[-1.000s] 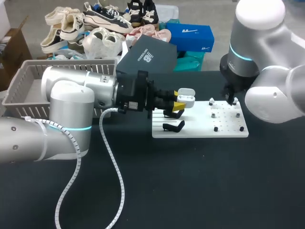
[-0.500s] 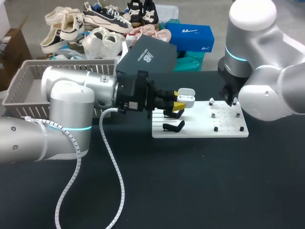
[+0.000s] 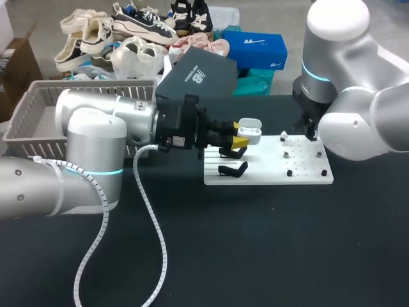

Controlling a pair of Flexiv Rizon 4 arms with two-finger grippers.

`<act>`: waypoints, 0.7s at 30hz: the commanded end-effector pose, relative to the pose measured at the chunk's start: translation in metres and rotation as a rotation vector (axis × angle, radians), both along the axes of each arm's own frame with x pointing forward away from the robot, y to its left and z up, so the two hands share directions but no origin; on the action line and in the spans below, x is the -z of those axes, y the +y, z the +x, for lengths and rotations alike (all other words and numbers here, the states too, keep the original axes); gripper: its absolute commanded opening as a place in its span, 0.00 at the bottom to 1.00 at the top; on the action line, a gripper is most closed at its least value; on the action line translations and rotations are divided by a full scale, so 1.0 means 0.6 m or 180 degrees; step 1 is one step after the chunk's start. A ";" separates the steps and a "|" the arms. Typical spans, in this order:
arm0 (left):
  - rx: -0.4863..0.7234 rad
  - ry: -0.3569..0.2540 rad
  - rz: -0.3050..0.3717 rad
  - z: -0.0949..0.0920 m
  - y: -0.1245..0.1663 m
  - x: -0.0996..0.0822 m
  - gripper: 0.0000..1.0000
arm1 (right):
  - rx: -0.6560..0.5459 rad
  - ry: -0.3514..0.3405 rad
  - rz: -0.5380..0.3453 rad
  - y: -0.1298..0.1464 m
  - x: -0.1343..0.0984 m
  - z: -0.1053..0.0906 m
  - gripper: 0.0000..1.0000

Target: Pick up each earbud case from the left stands, insert the matching earbuds, close the lid, and place the case in the box.

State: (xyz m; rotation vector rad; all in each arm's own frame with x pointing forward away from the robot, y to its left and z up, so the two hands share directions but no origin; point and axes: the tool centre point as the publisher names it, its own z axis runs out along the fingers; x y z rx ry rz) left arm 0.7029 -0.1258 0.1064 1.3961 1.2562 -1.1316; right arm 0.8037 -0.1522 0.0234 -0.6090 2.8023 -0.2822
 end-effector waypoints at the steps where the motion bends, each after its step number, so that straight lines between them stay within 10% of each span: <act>1: 0.0012 -0.0001 -0.0005 0.004 -0.001 0.001 0.00 | -0.0001 0.0012 -0.0009 0.001 0.001 0.003 0.32; 21: 0.0012 -0.0001 -0.0005 0.004 -0.001 0.001 0.00 | 0.0006 0.0029 -0.0069 -0.002 0.010 0.001 0.24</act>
